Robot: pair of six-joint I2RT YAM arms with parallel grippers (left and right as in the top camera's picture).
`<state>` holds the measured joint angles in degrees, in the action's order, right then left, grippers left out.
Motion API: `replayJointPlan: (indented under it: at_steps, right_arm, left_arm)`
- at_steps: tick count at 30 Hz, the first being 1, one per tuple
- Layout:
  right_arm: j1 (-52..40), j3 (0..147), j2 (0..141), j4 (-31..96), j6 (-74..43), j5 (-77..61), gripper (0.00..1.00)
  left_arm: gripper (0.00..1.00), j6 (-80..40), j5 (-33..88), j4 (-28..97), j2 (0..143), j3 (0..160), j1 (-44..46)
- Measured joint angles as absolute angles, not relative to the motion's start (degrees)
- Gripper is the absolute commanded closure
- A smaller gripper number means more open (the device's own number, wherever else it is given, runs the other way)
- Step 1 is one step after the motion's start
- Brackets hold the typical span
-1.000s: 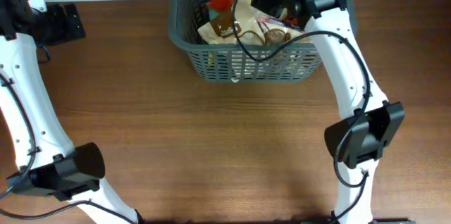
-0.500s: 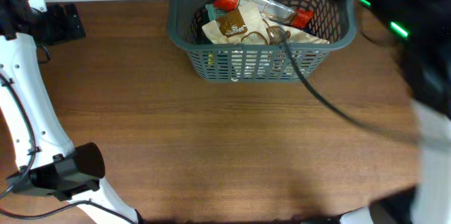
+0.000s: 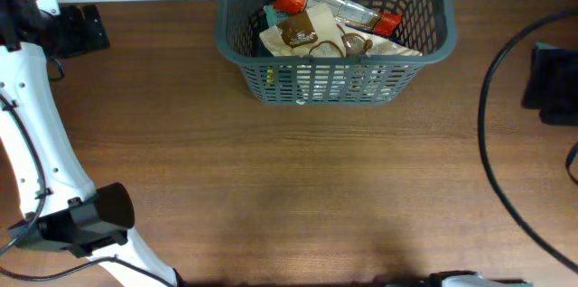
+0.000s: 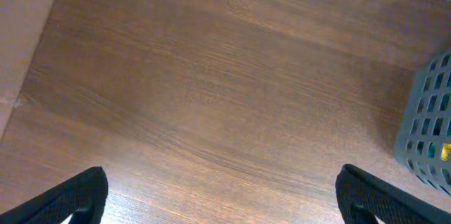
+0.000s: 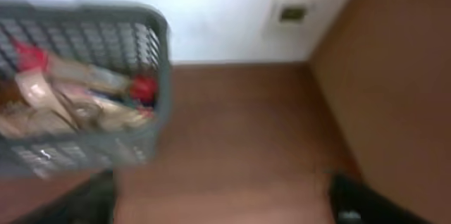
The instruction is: Pack container
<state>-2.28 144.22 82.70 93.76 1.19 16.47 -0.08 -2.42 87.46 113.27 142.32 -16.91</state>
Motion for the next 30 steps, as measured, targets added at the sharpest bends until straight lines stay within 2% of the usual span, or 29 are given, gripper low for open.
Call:
replayJointPlan:
  at_steps: [30]
  right_arm:
    - [-1.89,144.14,85.19,96.95,-1.48,16.71,0.01]
  left_arm:
    - [0.01,-0.08,-2.42,87.46,113.27,142.32,-16.91]
